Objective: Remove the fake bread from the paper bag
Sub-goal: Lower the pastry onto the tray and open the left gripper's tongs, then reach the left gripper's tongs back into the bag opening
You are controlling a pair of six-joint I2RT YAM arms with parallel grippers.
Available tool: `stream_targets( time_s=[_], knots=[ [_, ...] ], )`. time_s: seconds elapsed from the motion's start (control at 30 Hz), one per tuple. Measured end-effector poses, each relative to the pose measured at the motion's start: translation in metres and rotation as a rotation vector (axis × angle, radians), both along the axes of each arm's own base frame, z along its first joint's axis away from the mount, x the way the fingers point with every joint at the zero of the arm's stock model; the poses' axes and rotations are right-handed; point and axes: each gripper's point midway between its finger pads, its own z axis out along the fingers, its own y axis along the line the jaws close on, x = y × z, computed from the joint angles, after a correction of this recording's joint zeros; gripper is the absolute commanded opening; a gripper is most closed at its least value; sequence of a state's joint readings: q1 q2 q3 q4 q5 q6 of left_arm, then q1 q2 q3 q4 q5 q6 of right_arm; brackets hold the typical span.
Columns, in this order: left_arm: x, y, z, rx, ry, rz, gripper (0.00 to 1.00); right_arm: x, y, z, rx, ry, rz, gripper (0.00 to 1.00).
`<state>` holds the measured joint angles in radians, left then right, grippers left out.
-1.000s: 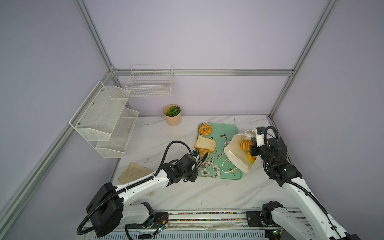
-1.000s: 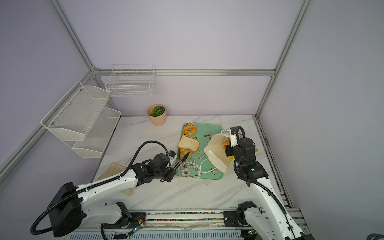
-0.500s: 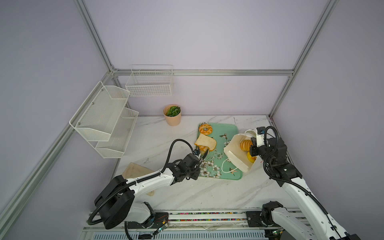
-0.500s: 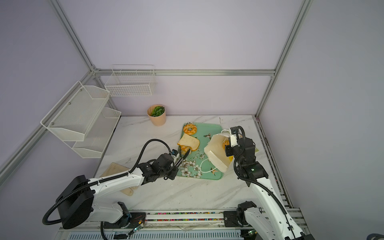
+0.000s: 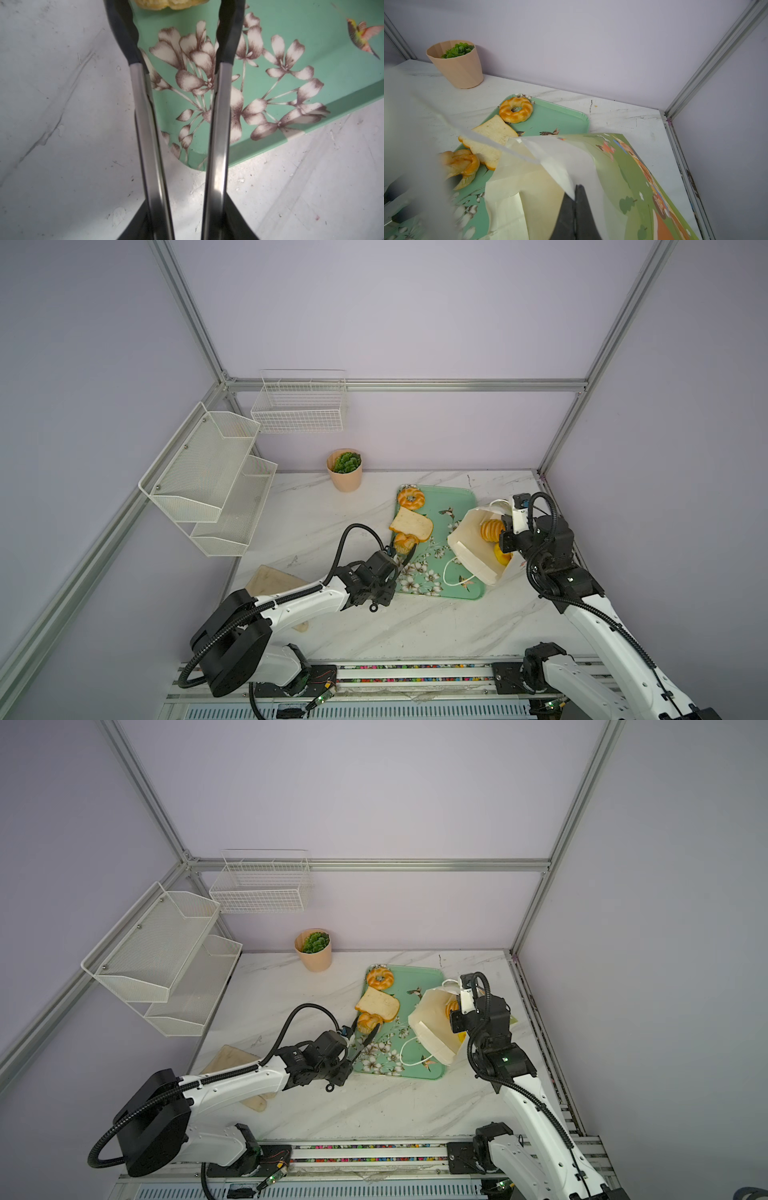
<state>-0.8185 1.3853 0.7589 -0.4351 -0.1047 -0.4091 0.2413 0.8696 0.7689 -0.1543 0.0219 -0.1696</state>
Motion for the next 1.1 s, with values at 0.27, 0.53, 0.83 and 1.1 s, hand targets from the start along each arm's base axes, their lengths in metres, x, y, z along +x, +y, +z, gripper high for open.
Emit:
stream_targets(
  time_s=[0.27, 0.53, 0.83, 1.1],
  knots=[
    [-0.011, 0.007, 0.001, 0.015, 0.037, -0.010, 0.46, 0.000, 0.000, 0.000, 0.001, 0.000, 0.001, 0.00],
    [-0.018, 0.013, 0.010, 0.012, 0.043, -0.017, 0.48, 0.000, 0.001, 0.000, 0.001, 0.001, 0.003, 0.00],
    [-0.025, 0.019, 0.025, -0.002, 0.031, -0.019, 0.47, -0.001, 0.001, -0.001, 0.001, 0.004, 0.008, 0.00],
    [-0.031, 0.028, 0.039, 0.004, 0.023, -0.018, 0.43, -0.007, 0.005, 0.002, -0.006, -0.002, 0.040, 0.00]
  ],
)
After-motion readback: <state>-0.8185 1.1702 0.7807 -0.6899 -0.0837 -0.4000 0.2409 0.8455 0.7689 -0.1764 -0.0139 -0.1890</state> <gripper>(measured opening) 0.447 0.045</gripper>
